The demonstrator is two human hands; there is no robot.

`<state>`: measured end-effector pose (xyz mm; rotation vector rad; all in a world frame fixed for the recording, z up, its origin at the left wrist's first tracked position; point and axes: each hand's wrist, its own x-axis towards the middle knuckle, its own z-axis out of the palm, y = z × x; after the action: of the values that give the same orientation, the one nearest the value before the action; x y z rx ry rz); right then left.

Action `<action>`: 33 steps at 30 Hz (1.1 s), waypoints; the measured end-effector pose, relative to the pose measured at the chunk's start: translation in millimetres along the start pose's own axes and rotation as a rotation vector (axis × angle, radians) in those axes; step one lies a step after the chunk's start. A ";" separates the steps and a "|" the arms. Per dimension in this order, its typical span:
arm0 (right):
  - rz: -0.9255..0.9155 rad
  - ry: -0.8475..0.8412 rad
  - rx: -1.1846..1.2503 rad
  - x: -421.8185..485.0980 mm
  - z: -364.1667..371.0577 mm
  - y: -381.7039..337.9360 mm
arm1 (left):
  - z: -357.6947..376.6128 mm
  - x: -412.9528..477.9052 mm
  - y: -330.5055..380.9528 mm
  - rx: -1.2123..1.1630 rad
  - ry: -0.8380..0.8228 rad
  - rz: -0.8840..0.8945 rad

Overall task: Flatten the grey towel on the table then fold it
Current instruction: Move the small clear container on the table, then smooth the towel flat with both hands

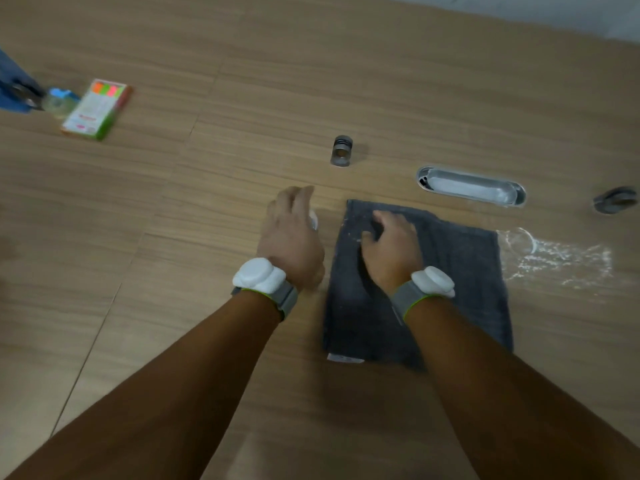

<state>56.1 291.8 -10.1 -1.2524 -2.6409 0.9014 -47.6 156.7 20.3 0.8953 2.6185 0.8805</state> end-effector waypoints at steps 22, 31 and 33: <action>-0.063 0.055 -0.405 -41.6 -12.0 177.2 | 160.6 -36.2 34.3 0.479 -0.232 0.235; -0.029 0.096 -0.413 54.4 -27.3 182.5 | 179.5 41.5 54.6 0.424 -0.174 0.211; -0.020 0.110 -0.412 75.2 -27.7 186.1 | 185.9 58.8 58.3 0.426 -0.167 0.207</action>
<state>141.8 451.4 -100.8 -1.3012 -2.8309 0.2780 7.7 316.7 -92.6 1.2998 2.6403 0.2662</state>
